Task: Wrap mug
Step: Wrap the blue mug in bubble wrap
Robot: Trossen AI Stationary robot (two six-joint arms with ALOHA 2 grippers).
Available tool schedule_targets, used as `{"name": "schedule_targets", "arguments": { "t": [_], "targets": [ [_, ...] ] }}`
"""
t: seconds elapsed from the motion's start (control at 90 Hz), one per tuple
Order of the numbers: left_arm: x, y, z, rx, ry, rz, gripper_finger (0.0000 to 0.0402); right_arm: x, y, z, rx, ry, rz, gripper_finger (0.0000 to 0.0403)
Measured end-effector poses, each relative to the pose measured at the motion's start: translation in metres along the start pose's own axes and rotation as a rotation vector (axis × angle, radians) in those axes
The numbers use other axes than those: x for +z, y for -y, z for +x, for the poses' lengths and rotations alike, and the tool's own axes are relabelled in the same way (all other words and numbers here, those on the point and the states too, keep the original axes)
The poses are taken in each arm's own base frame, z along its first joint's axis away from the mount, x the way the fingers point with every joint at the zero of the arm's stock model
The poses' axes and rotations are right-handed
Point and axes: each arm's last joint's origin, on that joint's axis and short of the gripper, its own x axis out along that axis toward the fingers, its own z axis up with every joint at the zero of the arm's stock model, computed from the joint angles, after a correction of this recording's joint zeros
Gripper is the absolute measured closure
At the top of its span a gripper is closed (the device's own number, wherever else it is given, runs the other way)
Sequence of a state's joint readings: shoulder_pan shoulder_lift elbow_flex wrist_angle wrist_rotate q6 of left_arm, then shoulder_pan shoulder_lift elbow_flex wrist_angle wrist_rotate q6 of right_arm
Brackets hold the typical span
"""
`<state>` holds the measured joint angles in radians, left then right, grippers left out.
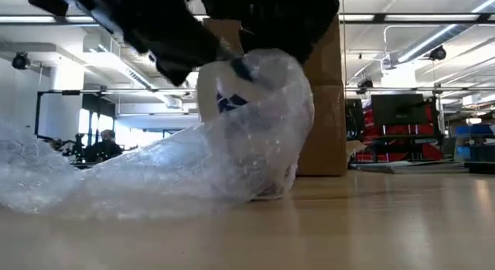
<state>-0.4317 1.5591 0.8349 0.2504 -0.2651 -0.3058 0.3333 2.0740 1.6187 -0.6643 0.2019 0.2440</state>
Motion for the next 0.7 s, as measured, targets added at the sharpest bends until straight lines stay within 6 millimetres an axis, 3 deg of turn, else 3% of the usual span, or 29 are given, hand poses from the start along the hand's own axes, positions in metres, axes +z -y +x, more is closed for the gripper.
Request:
{"name": "schedule_targets", "arguments": {
  "t": [0.133,0.267,0.478,0.7],
  "targets": [
    [0.004,-0.001,-0.006,0.032,0.014,0.0,0.0381,0.001,0.001,-0.005,0.005,0.009,-0.002,0.0403],
    [-0.008,-0.003,0.006,0.051,-0.034,0.004,0.0381,0.003,0.003,-0.018,0.011,0.034,-0.002,0.0403],
    [-0.015,-0.003,0.015,0.063,-0.047,0.002,0.0381,0.008,0.012,-0.066,0.027,0.111,0.015,0.0403],
    [-0.013,-0.003,0.012,0.058,-0.048,-0.001,0.0381,-0.006,0.024,-0.115,0.01,0.048,0.092,0.0403]
  ]
}}
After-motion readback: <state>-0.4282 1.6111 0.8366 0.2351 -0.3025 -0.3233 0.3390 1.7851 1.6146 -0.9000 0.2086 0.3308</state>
